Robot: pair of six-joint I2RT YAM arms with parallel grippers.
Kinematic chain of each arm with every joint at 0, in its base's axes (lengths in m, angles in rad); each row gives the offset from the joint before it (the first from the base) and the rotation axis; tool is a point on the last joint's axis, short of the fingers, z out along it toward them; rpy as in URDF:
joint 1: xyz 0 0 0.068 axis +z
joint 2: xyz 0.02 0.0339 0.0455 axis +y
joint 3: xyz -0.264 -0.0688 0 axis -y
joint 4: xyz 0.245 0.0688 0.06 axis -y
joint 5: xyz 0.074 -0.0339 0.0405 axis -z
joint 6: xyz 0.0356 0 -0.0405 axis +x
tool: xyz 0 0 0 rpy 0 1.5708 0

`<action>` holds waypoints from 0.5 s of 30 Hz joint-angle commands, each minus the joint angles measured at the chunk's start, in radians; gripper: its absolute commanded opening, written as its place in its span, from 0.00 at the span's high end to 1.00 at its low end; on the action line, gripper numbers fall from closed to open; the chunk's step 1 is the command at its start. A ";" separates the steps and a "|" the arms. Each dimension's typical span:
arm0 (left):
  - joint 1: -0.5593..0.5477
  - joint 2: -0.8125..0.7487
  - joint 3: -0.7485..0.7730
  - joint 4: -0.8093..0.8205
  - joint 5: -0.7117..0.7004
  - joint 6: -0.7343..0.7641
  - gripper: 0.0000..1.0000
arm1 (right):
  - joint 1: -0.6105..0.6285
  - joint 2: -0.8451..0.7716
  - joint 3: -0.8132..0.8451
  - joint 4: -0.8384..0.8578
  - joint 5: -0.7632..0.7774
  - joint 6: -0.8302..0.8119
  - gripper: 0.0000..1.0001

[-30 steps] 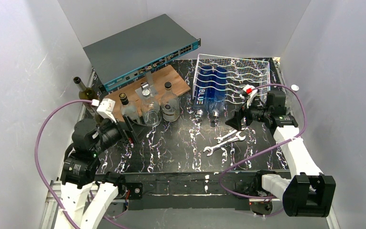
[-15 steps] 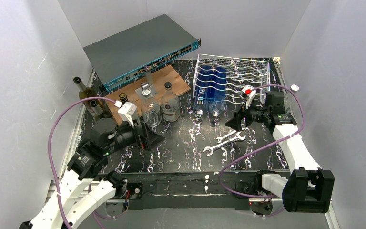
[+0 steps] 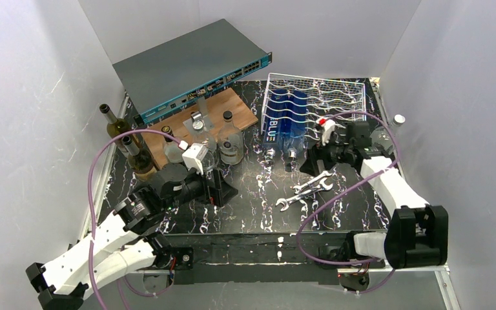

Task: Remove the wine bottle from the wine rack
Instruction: Pick up the wine bottle from the wine rack.

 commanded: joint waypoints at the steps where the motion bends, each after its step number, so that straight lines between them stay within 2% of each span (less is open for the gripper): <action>1: -0.022 -0.024 -0.044 0.035 -0.101 -0.052 0.02 | 0.113 0.062 0.125 -0.054 0.145 0.007 0.02; 5: -0.027 -0.055 -0.092 0.052 -0.107 -0.096 0.02 | 0.183 0.119 0.199 -0.025 0.269 0.076 0.02; 11: -0.028 -0.076 -0.116 0.054 -0.114 -0.126 0.02 | 0.223 0.216 0.263 0.050 0.321 0.204 0.02; 15: -0.030 -0.066 -0.104 0.052 -0.111 -0.128 0.02 | 0.248 0.252 0.288 0.121 0.431 0.324 0.02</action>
